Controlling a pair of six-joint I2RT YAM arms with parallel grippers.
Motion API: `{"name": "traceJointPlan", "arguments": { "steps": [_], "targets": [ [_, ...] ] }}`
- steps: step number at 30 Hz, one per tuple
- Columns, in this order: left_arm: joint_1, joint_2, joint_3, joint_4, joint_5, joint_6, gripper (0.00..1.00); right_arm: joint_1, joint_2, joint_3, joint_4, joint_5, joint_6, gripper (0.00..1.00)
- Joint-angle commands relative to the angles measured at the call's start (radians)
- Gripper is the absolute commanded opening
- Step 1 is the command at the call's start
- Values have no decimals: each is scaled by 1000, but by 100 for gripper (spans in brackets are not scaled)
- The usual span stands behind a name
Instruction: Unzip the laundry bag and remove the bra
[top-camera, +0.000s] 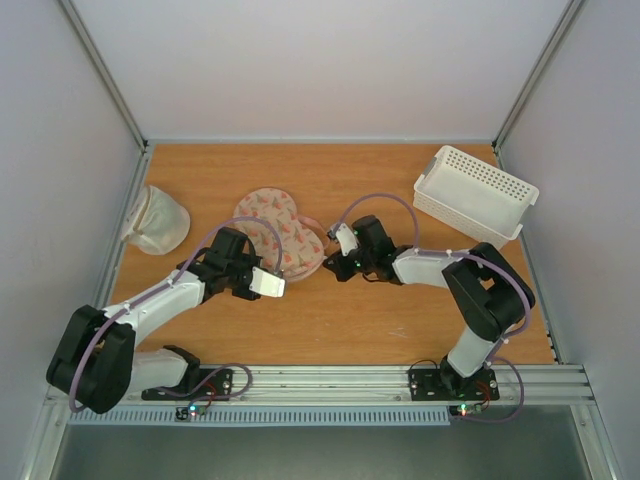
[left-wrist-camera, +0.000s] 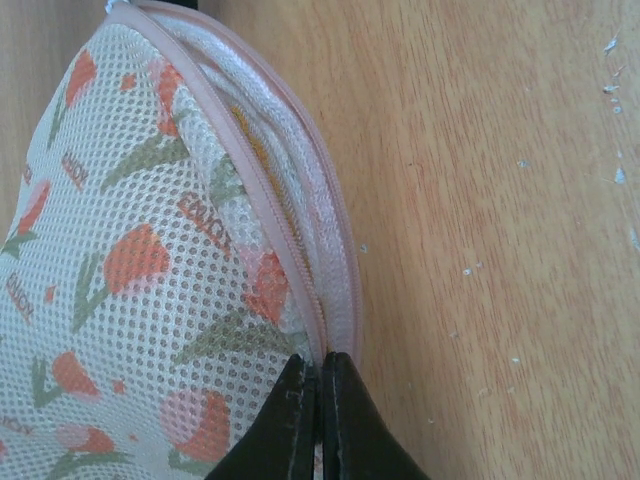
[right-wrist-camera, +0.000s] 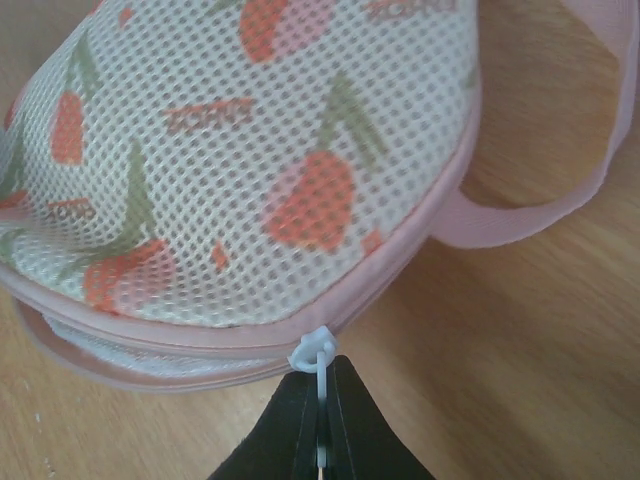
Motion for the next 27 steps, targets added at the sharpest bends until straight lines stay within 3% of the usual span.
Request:
{"name": "traceJointPlan", "arguments": {
  "steps": [1, 9, 15, 16, 17, 19, 25, 27],
  "targets": [
    [1, -24, -19, -27, -16, 26, 1, -46, -2, 41, -11, 31, -20, 1],
    [1, -26, -22, -28, -19, 24, 1, -86, 14, 60, -3, 1, -31, 1],
    [2, -21, -21, 19, -21, -28, 2, -21, 9, 53, -5, -11, -45, 1],
    [1, -21, -18, 25, -21, -39, 10, -10, 9, 51, -1, -18, -44, 1],
    [1, -21, -12, 24, -20, -58, 31, 2, 9, 50, 4, -27, -39, 1],
    [1, -22, 9, 1, -18, -86, 47, 24, 10, 54, 13, -39, -32, 1],
    [1, -45, 92, -131, 45, -174, 79, 108, 35, 79, 29, -67, -15, 1],
    [1, -51, 122, -187, 85, -183, 82, 139, 47, 92, 34, -72, -10, 1]
  ]
}}
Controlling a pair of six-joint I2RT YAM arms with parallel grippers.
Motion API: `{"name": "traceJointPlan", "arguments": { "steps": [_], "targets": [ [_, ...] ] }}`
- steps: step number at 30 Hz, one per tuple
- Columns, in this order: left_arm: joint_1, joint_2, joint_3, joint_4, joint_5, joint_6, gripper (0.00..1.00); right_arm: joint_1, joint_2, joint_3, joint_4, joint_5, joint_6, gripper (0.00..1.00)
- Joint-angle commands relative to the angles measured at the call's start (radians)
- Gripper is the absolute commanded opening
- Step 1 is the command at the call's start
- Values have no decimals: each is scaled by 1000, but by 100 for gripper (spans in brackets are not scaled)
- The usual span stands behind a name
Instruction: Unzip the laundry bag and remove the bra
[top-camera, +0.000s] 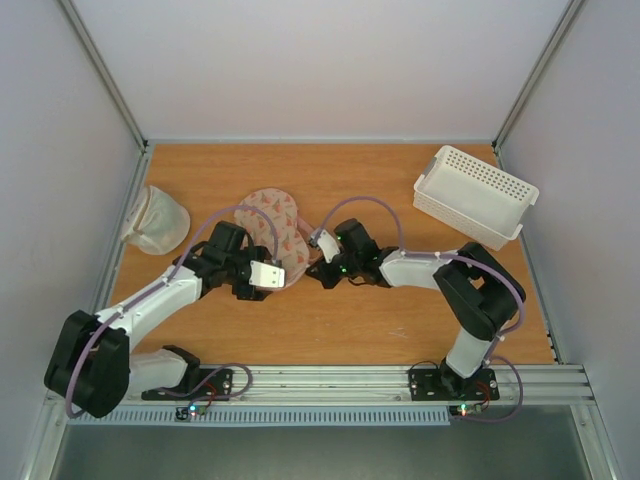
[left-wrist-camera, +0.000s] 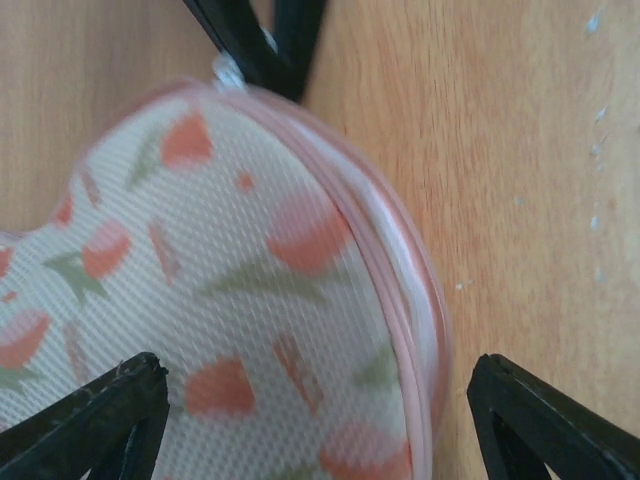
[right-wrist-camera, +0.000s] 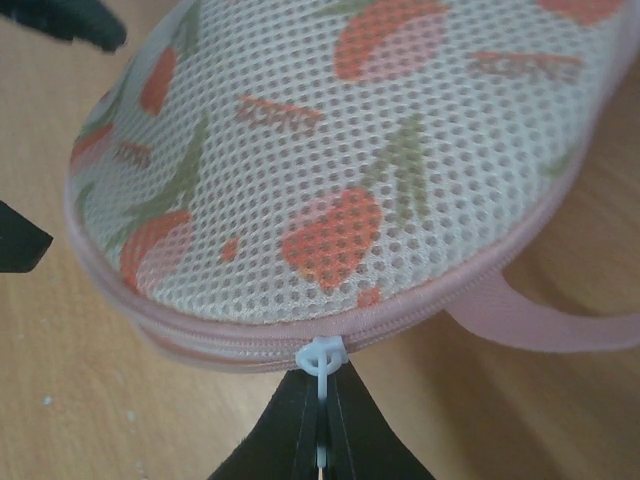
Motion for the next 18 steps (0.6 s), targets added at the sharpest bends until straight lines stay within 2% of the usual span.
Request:
{"name": "traceJointPlan", "arguments": {
  "steps": [1, 4, 6, 14, 18],
  "targets": [
    [1, -37, 85, -131, 102, -62, 83, 72, 30, 47, 57, -38, 16, 1],
    [-3, -35, 95, -150, 119, -98, 81, 118, 45, 72, 62, -45, 14, 1],
    [-6, -36, 86, -151, 114, -119, 76, 138, 55, 87, 74, -57, 23, 1],
    [-6, -46, 44, -140, 93, -127, 38, 169, 85, 136, 97, -87, 37, 1],
    [-6, -51, 19, -84, 36, -118, 29, 174, 86, 136, 92, -85, 33, 1]
  ]
}}
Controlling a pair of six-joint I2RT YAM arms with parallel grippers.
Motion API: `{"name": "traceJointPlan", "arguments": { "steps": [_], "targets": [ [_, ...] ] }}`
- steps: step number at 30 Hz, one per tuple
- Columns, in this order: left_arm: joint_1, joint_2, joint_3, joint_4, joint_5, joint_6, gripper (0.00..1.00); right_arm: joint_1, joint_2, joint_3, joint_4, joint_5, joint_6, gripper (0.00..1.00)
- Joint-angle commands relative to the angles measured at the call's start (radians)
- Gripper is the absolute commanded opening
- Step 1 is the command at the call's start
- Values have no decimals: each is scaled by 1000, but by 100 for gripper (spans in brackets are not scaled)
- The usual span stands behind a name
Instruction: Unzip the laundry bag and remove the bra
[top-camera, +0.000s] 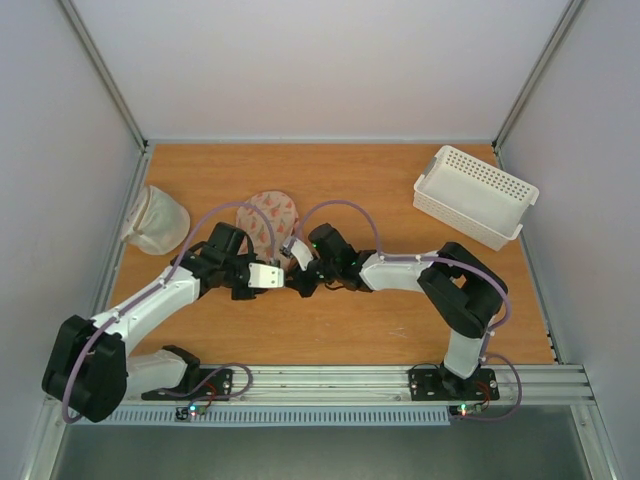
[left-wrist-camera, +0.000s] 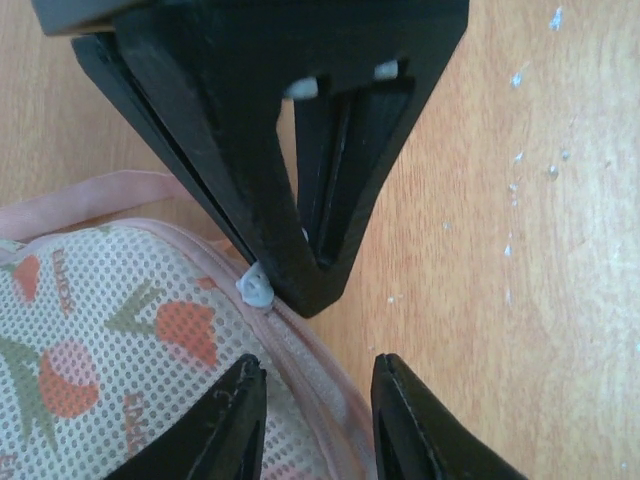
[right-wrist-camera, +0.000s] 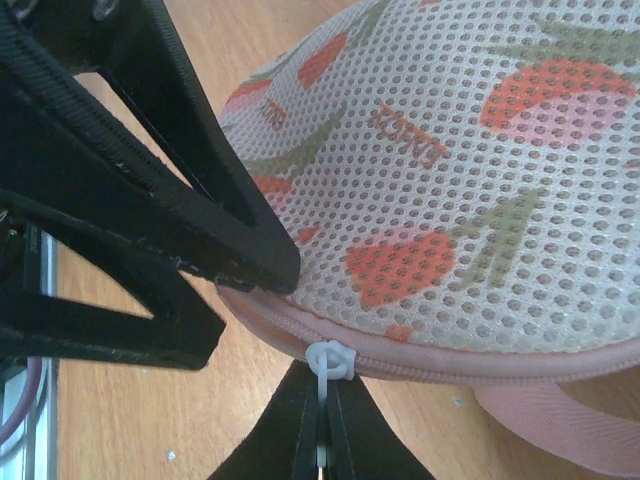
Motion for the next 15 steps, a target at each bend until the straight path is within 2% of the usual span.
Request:
{"name": "traceJointPlan", "arguments": {
  "steps": [1, 10, 15],
  "targets": [
    [-3, -22, -34, 66, -52, 9, 28, 10, 1, 17, 43, -21, 0, 1],
    [17, -29, -36, 81, -132, 67, 26, 10, -3, 13, 32, -16, -10, 1],
    [37, -31, -44, 90, -131, 93, 24, 10, -3, 11, 31, -15, -14, 1]
  ]
}}
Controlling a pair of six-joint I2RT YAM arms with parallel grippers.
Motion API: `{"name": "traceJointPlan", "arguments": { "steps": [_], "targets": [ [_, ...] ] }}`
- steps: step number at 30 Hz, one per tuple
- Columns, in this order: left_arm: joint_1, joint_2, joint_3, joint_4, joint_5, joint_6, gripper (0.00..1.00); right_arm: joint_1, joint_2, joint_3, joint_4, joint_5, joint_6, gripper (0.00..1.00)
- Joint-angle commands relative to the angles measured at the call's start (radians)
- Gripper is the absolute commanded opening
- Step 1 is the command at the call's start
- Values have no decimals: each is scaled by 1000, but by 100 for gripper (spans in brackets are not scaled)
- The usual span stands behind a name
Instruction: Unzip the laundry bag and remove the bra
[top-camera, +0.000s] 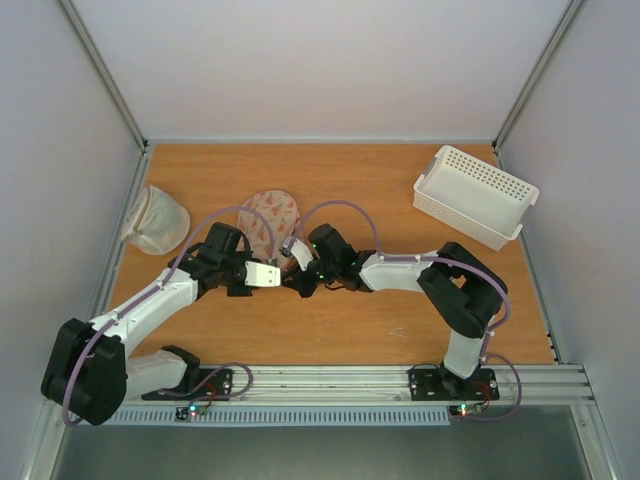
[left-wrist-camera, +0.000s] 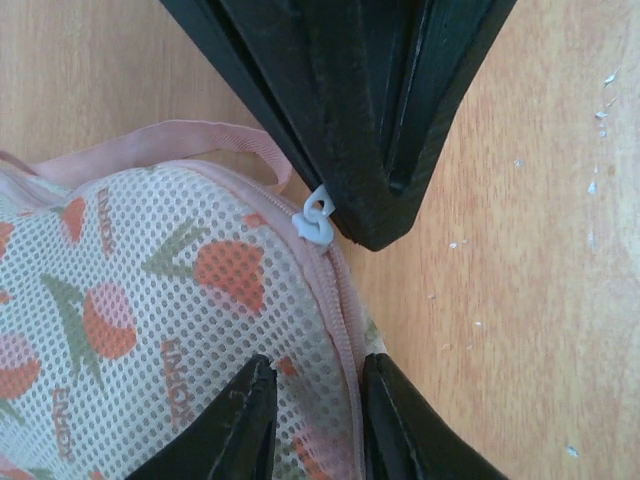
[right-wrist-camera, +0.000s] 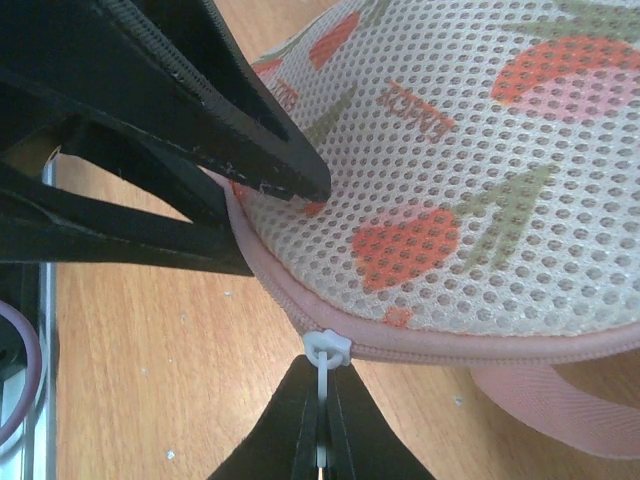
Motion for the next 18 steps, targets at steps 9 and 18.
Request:
{"name": "traceJointPlan", "arguments": {
  "steps": [9, 18],
  "targets": [
    [13, -15, -60, 87, 36, 51, 7, 9, -6, 17, 29, -14, -12, 1],
    [14, -31, -75, 83, 0, 92, 1, -28, -7, -4, -10, 46, -10, 1]
  ]
}}
